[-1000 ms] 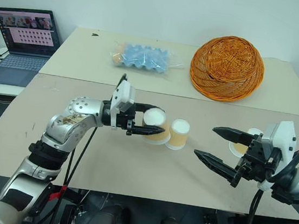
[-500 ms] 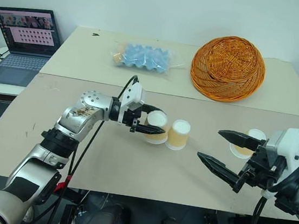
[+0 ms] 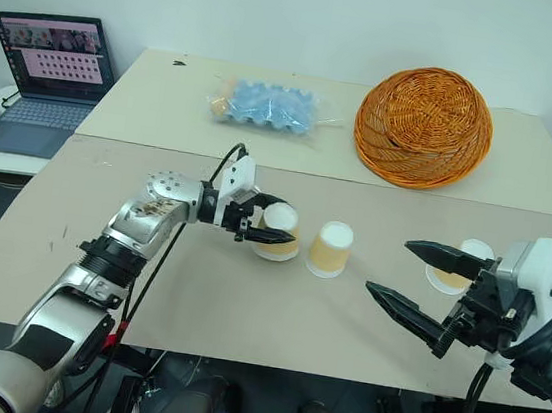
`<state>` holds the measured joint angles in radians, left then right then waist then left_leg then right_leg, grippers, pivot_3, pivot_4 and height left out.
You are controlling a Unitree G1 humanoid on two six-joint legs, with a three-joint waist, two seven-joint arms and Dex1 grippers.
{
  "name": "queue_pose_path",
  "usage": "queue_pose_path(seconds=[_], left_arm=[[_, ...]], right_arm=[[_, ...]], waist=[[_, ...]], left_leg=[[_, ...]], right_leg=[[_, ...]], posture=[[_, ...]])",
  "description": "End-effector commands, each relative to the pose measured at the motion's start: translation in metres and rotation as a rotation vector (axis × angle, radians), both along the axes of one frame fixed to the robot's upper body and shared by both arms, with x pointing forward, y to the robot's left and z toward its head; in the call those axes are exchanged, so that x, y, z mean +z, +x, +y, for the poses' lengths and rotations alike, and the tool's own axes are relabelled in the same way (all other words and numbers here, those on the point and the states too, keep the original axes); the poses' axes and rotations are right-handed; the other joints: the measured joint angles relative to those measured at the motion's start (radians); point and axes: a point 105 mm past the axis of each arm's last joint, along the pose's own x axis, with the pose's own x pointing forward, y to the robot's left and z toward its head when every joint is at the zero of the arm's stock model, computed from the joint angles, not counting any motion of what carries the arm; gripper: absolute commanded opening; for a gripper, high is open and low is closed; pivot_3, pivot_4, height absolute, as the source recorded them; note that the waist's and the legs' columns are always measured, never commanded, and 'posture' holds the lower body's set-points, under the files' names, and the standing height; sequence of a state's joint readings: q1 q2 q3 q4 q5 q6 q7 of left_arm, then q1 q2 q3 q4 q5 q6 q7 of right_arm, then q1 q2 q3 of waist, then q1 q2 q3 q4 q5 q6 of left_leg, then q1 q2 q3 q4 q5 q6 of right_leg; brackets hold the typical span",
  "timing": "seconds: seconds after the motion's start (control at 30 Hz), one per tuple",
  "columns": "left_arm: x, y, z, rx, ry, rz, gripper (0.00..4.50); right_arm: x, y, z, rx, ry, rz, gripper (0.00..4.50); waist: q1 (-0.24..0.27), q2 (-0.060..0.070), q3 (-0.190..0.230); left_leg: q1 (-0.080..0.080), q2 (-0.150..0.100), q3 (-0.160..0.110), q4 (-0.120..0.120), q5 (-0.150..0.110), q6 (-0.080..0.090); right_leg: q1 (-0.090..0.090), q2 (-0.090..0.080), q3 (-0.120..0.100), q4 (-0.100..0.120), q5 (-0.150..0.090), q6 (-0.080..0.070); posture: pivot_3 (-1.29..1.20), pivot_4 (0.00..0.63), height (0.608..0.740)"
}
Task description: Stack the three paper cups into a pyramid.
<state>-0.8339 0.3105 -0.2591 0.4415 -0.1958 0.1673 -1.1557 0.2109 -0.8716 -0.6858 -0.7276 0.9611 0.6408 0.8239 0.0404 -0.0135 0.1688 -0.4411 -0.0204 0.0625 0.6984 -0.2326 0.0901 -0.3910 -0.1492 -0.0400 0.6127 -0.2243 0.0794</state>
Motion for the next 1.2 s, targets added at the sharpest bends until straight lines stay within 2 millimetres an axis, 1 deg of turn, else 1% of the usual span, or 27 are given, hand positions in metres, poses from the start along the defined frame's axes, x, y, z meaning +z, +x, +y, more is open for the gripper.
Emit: queue_pose_path(seconds=[0.03, 0.13, 0.5, 0.67, 0.7, 0.8, 0.83, 0.87, 1.1, 1.2], left_arm=[[-0.005, 0.002, -0.006, 0.004, -0.016, -0.029, 2.73], [-0.011, 0.002, -0.012, -0.008, -0.021, -0.003, 2.73], [-0.010, 0.005, -0.016, -0.023, -0.018, -0.002, 2.73], [-0.013, 0.005, -0.015, -0.025, -0.001, -0.002, 2.73], [-0.014, 0.005, -0.014, -0.024, 0.002, 0.001, 3.11], [-0.015, 0.005, -0.013, -0.023, 0.007, 0.004, 3.97], [-0.015, 0.005, -0.013, -0.021, 0.010, 0.002, 4.37], [-0.015, 0.005, -0.013, -0.024, 0.011, 0.004, 4.47], [-0.013, 0.008, -0.009, -0.003, 0.005, 0.001, 4.47], [-0.013, 0.007, -0.004, 0.002, 0.006, 0.008, 4.47]], right_arm=[[0.014, -0.004, 0.000, 0.001, -0.018, -0.069, 4.50], [0.016, -0.005, 0.000, -0.001, -0.022, -0.074, 4.50], [0.017, -0.007, 0.000, -0.008, -0.024, -0.081, 4.50], [0.017, -0.007, -0.001, -0.011, -0.028, -0.084, 4.50], [0.018, -0.007, -0.001, -0.011, -0.028, -0.085, 4.50], [0.018, -0.007, -0.001, -0.010, -0.028, -0.084, 4.50], [0.018, -0.007, -0.001, -0.010, -0.028, -0.084, 4.50], [0.018, -0.007, -0.001, -0.009, -0.027, -0.084, 4.50], [0.018, -0.006, -0.001, -0.002, -0.026, -0.082, 4.50], [0.017, -0.004, -0.001, 0.003, -0.026, -0.076, 4.50]], waist=[[-0.001, 0.000, 0.000], [0.000, 0.000, 0.000], [0.002, 0.000, 0.000], [0.002, 0.000, 0.000], [0.002, 0.000, 0.000], [0.001, 0.000, 0.000], [0.001, 0.000, 0.000], [0.001, 0.000, 0.000], [0.000, 0.000, 0.000], [0.000, 0.000, 0.000]], left_leg=[[0.000, 0.000, 0.000, 0.000, 0.000, 0.000], [0.000, 0.000, 0.000, 0.000, 0.000, 0.000], [0.000, 0.000, 0.000, 0.001, 0.000, 0.000], [0.000, 0.000, 0.000, 0.001, 0.000, 0.000], [0.000, 0.000, 0.000, 0.001, 0.000, 0.000], [0.000, 0.000, 0.000, 0.001, 0.000, 0.000], [0.000, 0.000, 0.000, 0.001, 0.000, 0.000], [0.000, 0.000, 0.000, 0.001, 0.000, 0.000], [0.000, 0.000, 0.000, 0.001, 0.000, 0.000], [0.000, 0.000, 0.000, 0.001, 0.000, 0.000]], right_leg=[[0.000, 0.000, 0.000, 0.000, 0.000, 0.000], [0.000, 0.000, 0.000, 0.000, 0.000, 0.000], [0.001, 0.000, 0.000, 0.000, 0.000, 0.000], [0.001, 0.000, 0.000, 0.000, 0.000, 0.000], [0.001, 0.000, 0.000, 0.000, 0.000, 0.000], [0.001, 0.000, 0.000, 0.000, 0.000, 0.000], [0.000, 0.000, 0.000, 0.000, 0.000, 0.000], [0.000, 0.000, 0.000, 0.000, 0.000, 0.000], [0.000, 0.000, 0.000, 0.000, 0.000, 0.000], [0.000, 0.000, 0.000, 0.000, 0.000, 0.000]], posture=[[0.00, 0.150, 0.726], [0.00, 0.150, 0.726], [0.00, 0.150, 0.726], [0.00, 0.150, 0.726], [0.00, 0.150, 0.726], [0.00, 0.150, 0.726], [0.00, 0.150, 0.726], [0.00, 0.150, 0.726], [0.00, 0.150, 0.726], [0.00, 0.150, 0.726]])
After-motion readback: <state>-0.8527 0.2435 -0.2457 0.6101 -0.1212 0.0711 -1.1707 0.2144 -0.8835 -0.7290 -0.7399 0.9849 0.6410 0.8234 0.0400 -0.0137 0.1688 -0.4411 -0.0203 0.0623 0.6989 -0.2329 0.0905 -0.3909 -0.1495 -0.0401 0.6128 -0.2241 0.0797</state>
